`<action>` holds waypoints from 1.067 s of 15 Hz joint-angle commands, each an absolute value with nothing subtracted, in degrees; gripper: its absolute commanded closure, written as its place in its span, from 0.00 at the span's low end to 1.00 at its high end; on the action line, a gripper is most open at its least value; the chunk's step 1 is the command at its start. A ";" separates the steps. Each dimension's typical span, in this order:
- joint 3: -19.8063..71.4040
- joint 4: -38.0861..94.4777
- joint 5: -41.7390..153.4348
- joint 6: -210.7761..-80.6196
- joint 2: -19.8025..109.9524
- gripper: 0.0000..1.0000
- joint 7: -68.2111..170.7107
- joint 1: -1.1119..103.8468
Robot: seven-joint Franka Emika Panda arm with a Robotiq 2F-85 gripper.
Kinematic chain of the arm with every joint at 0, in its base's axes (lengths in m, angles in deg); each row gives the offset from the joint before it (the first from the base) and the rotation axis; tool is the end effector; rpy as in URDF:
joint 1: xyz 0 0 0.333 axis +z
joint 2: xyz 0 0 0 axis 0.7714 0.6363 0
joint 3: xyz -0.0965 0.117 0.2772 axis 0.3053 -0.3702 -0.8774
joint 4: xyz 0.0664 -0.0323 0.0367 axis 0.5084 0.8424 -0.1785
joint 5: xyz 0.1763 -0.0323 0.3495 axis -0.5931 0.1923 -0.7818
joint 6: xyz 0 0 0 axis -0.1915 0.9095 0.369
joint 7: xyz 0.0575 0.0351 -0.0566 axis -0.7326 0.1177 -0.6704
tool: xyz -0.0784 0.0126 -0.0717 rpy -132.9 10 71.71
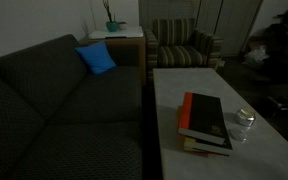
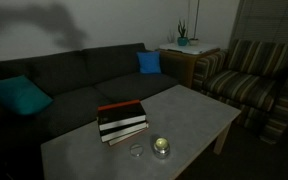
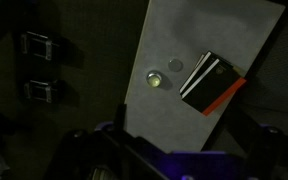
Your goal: Cover the silver bottle with the silver lid
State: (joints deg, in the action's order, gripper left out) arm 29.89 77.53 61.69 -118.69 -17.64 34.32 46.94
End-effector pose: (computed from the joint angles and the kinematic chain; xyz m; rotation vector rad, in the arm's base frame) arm 0.3185 -0.0869 0.5667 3.0385 0.1164 0.2956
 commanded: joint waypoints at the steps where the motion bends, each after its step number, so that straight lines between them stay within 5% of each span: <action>1: 29.93 77.42 61.72 -118.58 -17.61 0.00 34.38 47.04; 16: 30.83 74.61 62.01 -118.77 -12.83 0.00 31.30 48.40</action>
